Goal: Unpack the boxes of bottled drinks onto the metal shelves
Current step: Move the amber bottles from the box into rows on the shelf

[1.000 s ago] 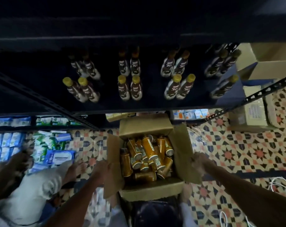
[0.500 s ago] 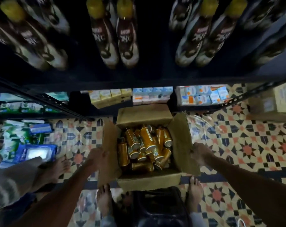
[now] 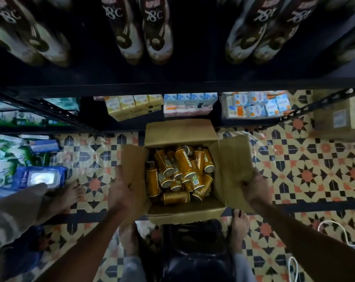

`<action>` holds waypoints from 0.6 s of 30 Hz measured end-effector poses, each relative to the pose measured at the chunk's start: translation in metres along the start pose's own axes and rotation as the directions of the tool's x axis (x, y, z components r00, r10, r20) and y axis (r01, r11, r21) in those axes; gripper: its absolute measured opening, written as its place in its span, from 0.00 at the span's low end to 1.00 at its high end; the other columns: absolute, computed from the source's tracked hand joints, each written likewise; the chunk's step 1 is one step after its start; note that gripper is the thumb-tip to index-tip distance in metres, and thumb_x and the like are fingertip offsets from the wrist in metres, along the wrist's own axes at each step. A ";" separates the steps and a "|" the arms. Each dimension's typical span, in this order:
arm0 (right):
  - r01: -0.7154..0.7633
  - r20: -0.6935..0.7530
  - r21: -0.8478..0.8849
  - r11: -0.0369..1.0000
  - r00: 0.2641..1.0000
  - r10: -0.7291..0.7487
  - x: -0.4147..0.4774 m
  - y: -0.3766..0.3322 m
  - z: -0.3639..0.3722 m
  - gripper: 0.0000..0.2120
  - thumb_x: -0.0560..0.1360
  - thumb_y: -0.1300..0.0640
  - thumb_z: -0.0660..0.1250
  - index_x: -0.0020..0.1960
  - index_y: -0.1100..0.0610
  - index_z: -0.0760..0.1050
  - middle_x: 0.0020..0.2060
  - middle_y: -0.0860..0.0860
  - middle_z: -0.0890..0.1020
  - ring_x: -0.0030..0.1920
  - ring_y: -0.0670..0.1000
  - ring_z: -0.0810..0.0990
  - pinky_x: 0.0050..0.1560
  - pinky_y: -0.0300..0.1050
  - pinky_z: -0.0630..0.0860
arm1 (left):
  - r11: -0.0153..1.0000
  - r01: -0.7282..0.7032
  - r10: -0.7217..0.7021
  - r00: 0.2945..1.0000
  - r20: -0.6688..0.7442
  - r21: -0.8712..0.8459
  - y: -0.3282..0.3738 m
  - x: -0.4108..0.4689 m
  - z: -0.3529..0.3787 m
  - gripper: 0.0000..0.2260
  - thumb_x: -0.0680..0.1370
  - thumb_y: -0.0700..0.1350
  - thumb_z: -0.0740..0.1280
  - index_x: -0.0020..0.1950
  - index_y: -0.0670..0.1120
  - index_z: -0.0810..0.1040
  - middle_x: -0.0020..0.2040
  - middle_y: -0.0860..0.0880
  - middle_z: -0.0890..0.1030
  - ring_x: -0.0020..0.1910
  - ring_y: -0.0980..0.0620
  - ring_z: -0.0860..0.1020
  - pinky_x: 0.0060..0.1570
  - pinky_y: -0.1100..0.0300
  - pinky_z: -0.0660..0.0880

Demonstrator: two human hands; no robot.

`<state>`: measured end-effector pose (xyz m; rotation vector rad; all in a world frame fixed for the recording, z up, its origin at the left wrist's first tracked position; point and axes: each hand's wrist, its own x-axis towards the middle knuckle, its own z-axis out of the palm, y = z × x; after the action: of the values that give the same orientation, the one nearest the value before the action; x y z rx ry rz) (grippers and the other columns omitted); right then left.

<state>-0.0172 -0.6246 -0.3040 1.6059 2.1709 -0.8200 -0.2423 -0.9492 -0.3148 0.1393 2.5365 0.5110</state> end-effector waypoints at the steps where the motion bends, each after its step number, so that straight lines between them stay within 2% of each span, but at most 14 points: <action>1: -0.002 -0.044 0.028 1.000 0.999 0.003 -0.001 0.003 0.002 0.27 0.78 0.61 0.68 0.74 0.59 0.64 0.54 0.59 0.77 0.41 0.52 0.74 0.34 0.40 0.70 | 1.000 0.025 -0.025 0.999 -0.041 0.001 0.000 0.000 0.003 0.33 0.77 0.33 0.65 0.78 0.45 0.52 0.52 0.36 0.80 0.43 0.38 0.80 0.39 0.43 0.79; 2: -0.005 -0.069 0.006 1.000 0.998 0.006 -0.004 0.000 0.002 0.34 0.78 0.62 0.68 0.79 0.58 0.56 0.62 0.62 0.73 0.46 0.55 0.75 0.38 0.42 0.75 | 0.999 0.044 -0.042 0.997 -0.070 0.025 -0.001 0.002 0.006 0.39 0.77 0.33 0.65 0.80 0.48 0.45 0.59 0.35 0.77 0.46 0.36 0.80 0.42 0.41 0.80; 3: -0.006 -0.086 -0.024 1.000 0.996 0.004 -0.004 0.000 0.005 0.39 0.78 0.63 0.67 0.82 0.57 0.49 0.69 0.62 0.67 0.54 0.59 0.76 0.48 0.49 0.78 | 0.997 0.060 -0.054 0.994 -0.099 0.057 -0.002 0.003 0.011 0.43 0.76 0.33 0.66 0.81 0.50 0.40 0.67 0.34 0.72 0.53 0.33 0.78 0.46 0.38 0.79; 5: -0.014 -0.083 -0.101 0.995 0.997 0.005 0.003 0.005 0.011 0.44 0.78 0.64 0.66 0.82 0.55 0.40 0.76 0.62 0.57 0.71 0.66 0.65 0.66 0.60 0.72 | 0.987 0.086 -0.069 0.989 -0.129 0.137 -0.001 0.006 0.018 0.48 0.74 0.36 0.70 0.81 0.48 0.37 0.77 0.36 0.58 0.68 0.30 0.68 0.58 0.33 0.73; 8: 0.090 0.043 -0.316 0.945 0.996 -0.080 0.008 0.016 0.025 0.47 0.79 0.58 0.66 0.81 0.47 0.33 0.79 0.63 0.40 0.78 0.70 0.48 0.74 0.66 0.59 | 0.935 0.169 -0.136 0.983 -0.124 0.313 0.001 0.014 0.027 0.52 0.73 0.47 0.74 0.80 0.40 0.37 0.80 0.37 0.45 0.76 0.34 0.57 0.67 0.35 0.65; 10: 0.123 0.124 -0.372 0.920 0.989 -0.082 0.015 0.021 0.034 0.47 0.79 0.50 0.67 0.81 0.46 0.33 0.78 0.64 0.35 0.78 0.71 0.42 0.76 0.67 0.54 | 0.909 0.168 -0.145 0.985 -0.089 0.382 -0.002 0.028 0.031 0.54 0.73 0.55 0.74 0.79 0.39 0.37 0.80 0.38 0.40 0.79 0.37 0.49 0.71 0.35 0.59; 12: 0.149 0.191 -0.323 0.934 0.977 -0.090 0.021 0.015 0.041 0.44 0.80 0.47 0.65 0.82 0.48 0.36 0.79 0.64 0.38 0.79 0.69 0.42 0.77 0.66 0.51 | 0.871 0.044 -0.061 0.998 0.020 0.490 -0.009 0.039 0.037 0.51 0.73 0.60 0.71 0.81 0.44 0.40 0.80 0.39 0.38 0.79 0.38 0.41 0.74 0.36 0.47; 13: 0.171 0.245 -0.251 0.953 0.964 -0.108 0.023 0.009 0.045 0.43 0.81 0.47 0.64 0.82 0.49 0.38 0.80 0.62 0.39 0.79 0.68 0.45 0.78 0.65 0.54 | 0.840 -0.045 -0.010 0.995 0.098 0.540 -0.009 0.045 0.040 0.49 0.74 0.62 0.69 0.82 0.46 0.41 0.81 0.40 0.38 0.79 0.38 0.40 0.74 0.36 0.42; 14: 0.173 0.306 -0.168 0.971 0.945 -0.116 0.026 0.002 0.049 0.41 0.81 0.48 0.64 0.82 0.48 0.39 0.81 0.60 0.42 0.79 0.66 0.50 0.76 0.65 0.60 | 0.825 -0.123 0.028 0.984 0.177 0.552 -0.008 0.052 0.046 0.46 0.75 0.61 0.68 0.82 0.47 0.43 0.81 0.41 0.41 0.79 0.38 0.43 0.74 0.37 0.44; 15: 0.162 0.346 -0.084 0.983 0.930 -0.124 0.030 -0.006 0.052 0.39 0.81 0.50 0.64 0.82 0.48 0.41 0.81 0.59 0.48 0.77 0.66 0.59 0.72 0.63 0.68 | 0.861 -0.149 0.022 0.966 0.257 0.486 -0.002 0.056 0.052 0.43 0.77 0.59 0.67 0.81 0.46 0.45 0.81 0.40 0.48 0.79 0.37 0.52 0.74 0.38 0.54; 16: 0.147 0.349 -0.025 0.989 0.928 -0.130 0.035 -0.013 0.056 0.36 0.82 0.52 0.64 0.82 0.49 0.46 0.79 0.59 0.58 0.72 0.65 0.69 0.64 0.59 0.76 | 0.926 -0.112 -0.009 0.948 0.318 0.360 0.007 0.060 0.056 0.37 0.79 0.56 0.66 0.80 0.45 0.50 0.78 0.37 0.58 0.72 0.38 0.66 0.68 0.40 0.68; 17: 0.130 0.319 0.015 0.991 0.939 -0.128 0.040 -0.020 0.060 0.31 0.81 0.53 0.64 0.79 0.51 0.53 0.73 0.59 0.68 0.64 0.62 0.77 0.54 0.54 0.80 | 0.967 -0.058 -0.031 0.940 0.340 0.247 0.014 0.065 0.059 0.30 0.80 0.52 0.65 0.76 0.44 0.57 0.72 0.37 0.69 0.60 0.43 0.75 0.56 0.45 0.77; 18: 0.114 0.272 0.029 0.993 0.955 -0.118 0.046 -0.028 0.063 0.27 0.81 0.55 0.65 0.75 0.52 0.58 0.65 0.58 0.75 0.55 0.57 0.81 0.47 0.49 0.80 | 0.983 -0.029 -0.030 0.950 0.310 0.184 0.021 0.069 0.061 0.22 0.81 0.49 0.64 0.72 0.44 0.62 0.64 0.39 0.75 0.49 0.48 0.77 0.45 0.51 0.79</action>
<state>-0.0634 -0.6337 -0.3725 1.2921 2.0784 -1.0265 -0.2682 -0.8965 -0.3880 0.2663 2.2675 0.2276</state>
